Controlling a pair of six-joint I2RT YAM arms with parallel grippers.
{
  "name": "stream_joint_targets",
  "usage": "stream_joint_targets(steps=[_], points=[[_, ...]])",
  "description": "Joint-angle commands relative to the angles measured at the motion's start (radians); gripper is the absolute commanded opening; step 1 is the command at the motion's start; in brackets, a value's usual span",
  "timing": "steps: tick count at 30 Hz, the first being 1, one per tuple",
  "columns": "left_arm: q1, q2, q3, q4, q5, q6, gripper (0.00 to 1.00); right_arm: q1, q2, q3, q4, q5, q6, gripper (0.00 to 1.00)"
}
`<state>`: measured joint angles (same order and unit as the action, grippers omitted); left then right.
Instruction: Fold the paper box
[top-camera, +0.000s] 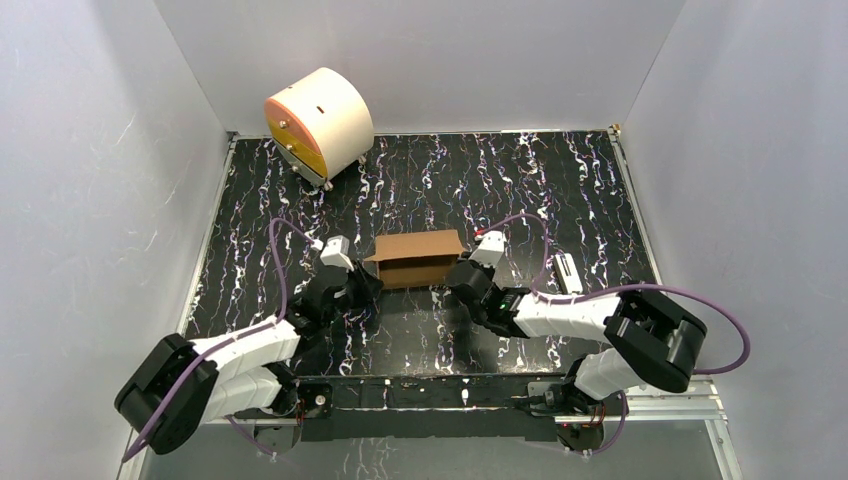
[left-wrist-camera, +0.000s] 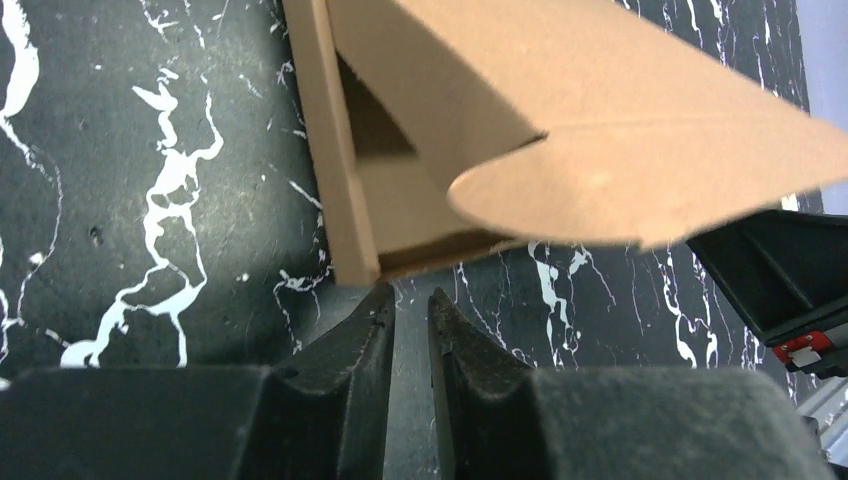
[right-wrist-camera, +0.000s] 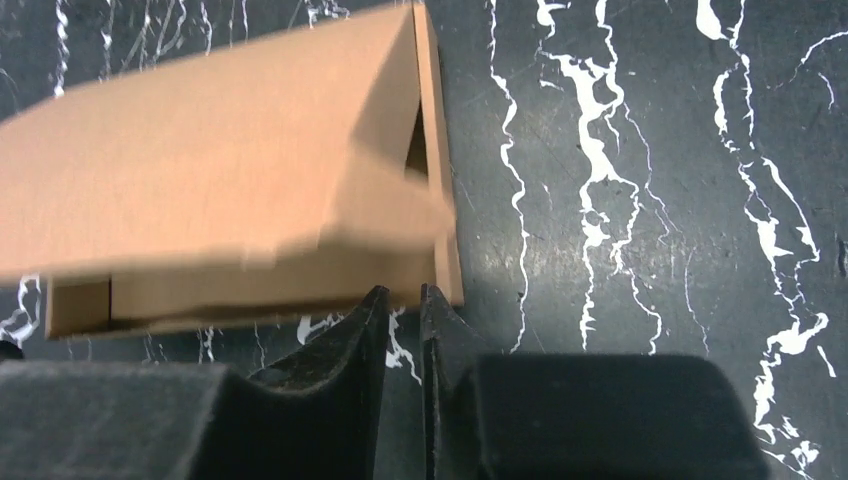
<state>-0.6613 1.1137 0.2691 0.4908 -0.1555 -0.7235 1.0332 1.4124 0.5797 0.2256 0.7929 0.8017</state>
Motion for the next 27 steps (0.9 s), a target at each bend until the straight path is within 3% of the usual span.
stream_joint_targets(steps=[1, 10, 17, 21, 27], points=[[-0.004, -0.089, -0.011, -0.049, 0.0, -0.025, 0.19, 0.012, -0.055, -0.014, 0.003, -0.013, -0.043, 0.3], [-0.005, -0.252, -0.01, -0.233, 0.004, -0.031, 0.34, 0.016, -0.188, -0.078, -0.026, -0.077, -0.125, 0.65], [-0.005, -0.447, 0.076, -0.515, -0.079, -0.031, 0.46, 0.015, -0.381, -0.077, -0.13, -0.123, -0.274, 0.97], [-0.004, -0.474, 0.188, -0.661, -0.179, -0.029, 0.57, 0.014, -0.469, -0.044, -0.184, -0.109, -0.369, 0.99], [-0.003, -0.345, 0.358, -0.646, -0.24, 0.045, 0.58, -0.011, -0.482, 0.073, -0.171, -0.114, -0.558, 0.99]])
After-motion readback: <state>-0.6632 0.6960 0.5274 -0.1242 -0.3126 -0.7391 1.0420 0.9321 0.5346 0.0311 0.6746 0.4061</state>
